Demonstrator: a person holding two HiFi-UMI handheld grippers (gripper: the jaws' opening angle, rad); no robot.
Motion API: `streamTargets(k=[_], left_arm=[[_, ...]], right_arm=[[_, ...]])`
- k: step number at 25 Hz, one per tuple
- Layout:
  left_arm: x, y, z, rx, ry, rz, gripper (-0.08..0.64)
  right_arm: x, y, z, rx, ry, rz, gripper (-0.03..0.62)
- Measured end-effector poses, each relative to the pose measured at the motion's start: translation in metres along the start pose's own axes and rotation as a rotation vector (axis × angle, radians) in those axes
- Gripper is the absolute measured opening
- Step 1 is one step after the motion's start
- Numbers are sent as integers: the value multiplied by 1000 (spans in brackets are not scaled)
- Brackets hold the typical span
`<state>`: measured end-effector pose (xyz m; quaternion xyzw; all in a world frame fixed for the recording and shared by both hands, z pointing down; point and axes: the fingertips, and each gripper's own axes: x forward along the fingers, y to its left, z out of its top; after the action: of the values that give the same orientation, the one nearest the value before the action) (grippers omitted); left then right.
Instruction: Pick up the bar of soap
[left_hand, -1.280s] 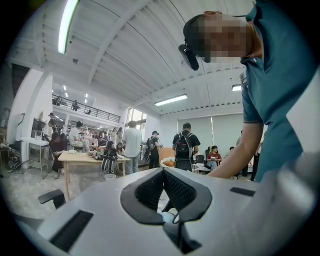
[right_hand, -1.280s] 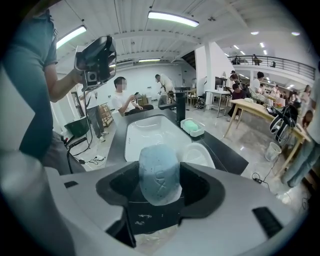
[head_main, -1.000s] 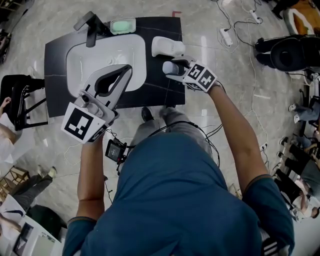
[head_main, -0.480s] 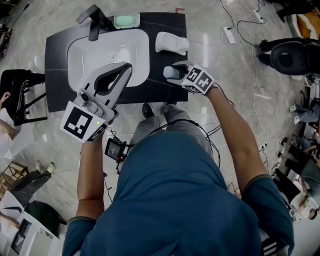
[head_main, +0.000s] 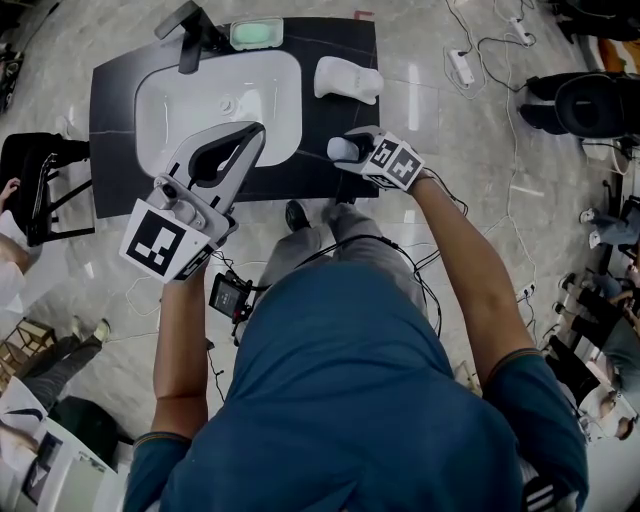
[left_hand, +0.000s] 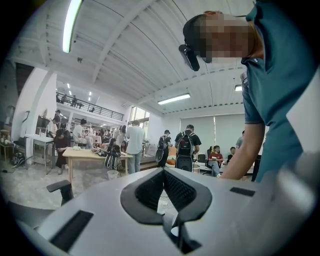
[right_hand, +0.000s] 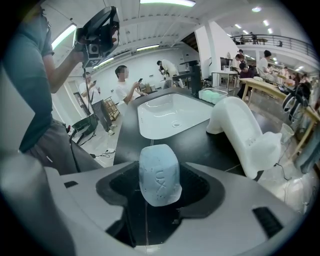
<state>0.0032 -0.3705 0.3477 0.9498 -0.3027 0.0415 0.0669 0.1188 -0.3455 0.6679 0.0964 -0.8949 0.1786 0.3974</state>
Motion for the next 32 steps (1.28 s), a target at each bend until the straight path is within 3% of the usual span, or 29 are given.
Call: streamTargets(k=[19,32], left_arm=[[-8,-10,-2,1,13,-8,3],[-11,-32,12,45,-21,-33,3]], right_arm=[[11,5,-1,-85,41,-71,269],[-30,15,21,-108,-40,-134,268]])
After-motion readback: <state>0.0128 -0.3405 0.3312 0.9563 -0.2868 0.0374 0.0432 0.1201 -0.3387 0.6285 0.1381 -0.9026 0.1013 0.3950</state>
